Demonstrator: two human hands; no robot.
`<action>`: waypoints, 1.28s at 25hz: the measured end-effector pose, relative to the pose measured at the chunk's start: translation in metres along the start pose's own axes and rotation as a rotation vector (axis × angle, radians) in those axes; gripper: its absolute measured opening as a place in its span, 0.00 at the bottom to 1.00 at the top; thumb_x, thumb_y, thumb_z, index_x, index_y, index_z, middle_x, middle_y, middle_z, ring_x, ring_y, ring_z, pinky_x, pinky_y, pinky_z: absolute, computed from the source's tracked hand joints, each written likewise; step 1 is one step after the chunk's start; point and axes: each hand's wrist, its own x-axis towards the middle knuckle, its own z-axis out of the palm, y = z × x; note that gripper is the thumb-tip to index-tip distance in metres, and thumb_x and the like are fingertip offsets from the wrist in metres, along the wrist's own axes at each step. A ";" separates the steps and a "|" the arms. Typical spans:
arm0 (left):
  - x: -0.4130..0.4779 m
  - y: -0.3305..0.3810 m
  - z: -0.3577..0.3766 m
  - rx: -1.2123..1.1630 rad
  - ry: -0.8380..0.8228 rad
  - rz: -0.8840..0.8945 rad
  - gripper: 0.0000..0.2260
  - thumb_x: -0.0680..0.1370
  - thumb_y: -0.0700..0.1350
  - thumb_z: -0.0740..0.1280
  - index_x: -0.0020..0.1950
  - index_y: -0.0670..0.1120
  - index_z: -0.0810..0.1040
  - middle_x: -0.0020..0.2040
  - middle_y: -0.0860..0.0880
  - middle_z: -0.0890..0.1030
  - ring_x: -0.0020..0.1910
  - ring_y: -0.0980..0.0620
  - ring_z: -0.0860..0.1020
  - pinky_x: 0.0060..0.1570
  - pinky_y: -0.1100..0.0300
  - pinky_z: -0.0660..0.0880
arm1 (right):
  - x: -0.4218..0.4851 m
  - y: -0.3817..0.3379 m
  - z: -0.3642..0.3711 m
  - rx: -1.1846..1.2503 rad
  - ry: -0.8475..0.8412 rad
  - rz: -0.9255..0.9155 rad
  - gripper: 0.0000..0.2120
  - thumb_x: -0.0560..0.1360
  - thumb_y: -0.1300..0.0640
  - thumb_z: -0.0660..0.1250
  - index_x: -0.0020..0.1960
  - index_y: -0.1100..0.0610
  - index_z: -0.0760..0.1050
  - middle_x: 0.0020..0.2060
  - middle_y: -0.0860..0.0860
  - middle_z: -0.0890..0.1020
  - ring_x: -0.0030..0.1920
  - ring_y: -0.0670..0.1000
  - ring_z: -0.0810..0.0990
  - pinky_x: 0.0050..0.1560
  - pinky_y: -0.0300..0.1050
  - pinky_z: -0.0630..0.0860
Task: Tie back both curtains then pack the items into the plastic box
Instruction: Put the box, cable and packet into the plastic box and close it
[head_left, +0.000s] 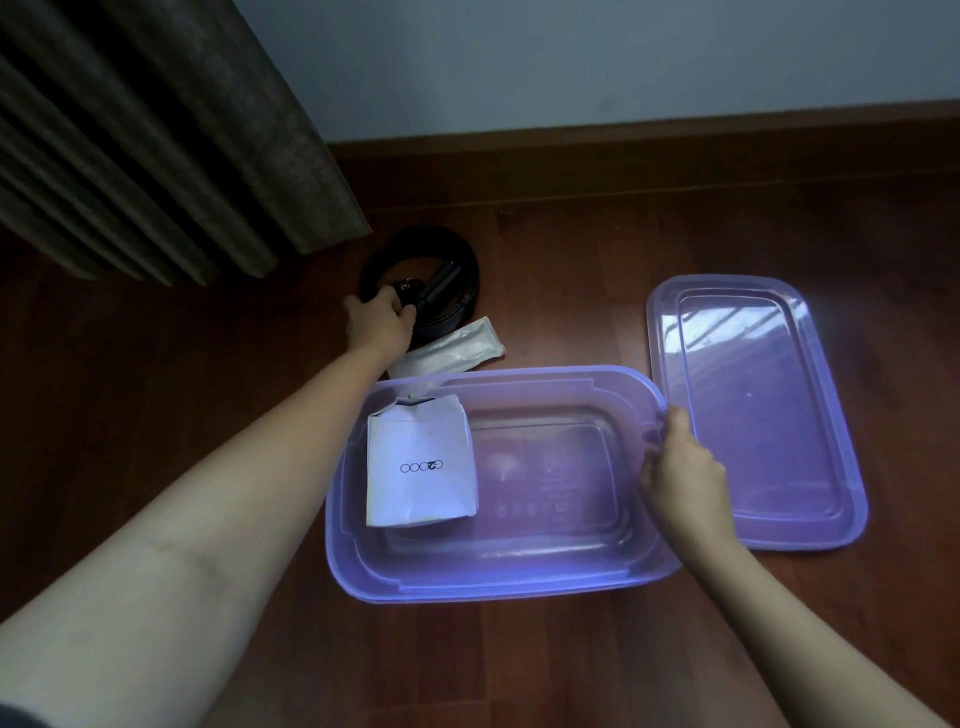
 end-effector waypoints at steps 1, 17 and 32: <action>0.003 0.001 0.000 0.001 -0.012 -0.022 0.12 0.79 0.47 0.61 0.59 0.41 0.73 0.67 0.37 0.61 0.57 0.37 0.72 0.59 0.56 0.69 | 0.000 0.000 -0.001 -0.002 -0.002 0.002 0.15 0.74 0.67 0.55 0.60 0.58 0.64 0.55 0.59 0.81 0.48 0.68 0.77 0.40 0.51 0.65; -0.010 0.024 -0.026 -0.737 -0.120 -0.207 0.19 0.76 0.39 0.67 0.66 0.38 0.69 0.66 0.40 0.70 0.56 0.42 0.76 0.37 0.58 0.78 | -0.002 -0.004 -0.005 0.038 -0.014 0.016 0.15 0.75 0.66 0.55 0.61 0.59 0.64 0.51 0.62 0.81 0.47 0.69 0.77 0.41 0.53 0.69; -0.167 0.054 -0.022 0.582 -0.333 0.815 0.17 0.72 0.38 0.62 0.61 0.42 0.70 0.59 0.42 0.62 0.40 0.36 0.76 0.35 0.46 0.71 | -0.005 -0.002 -0.015 0.757 -0.001 0.164 0.19 0.78 0.48 0.56 0.60 0.57 0.77 0.55 0.55 0.81 0.57 0.52 0.77 0.63 0.60 0.71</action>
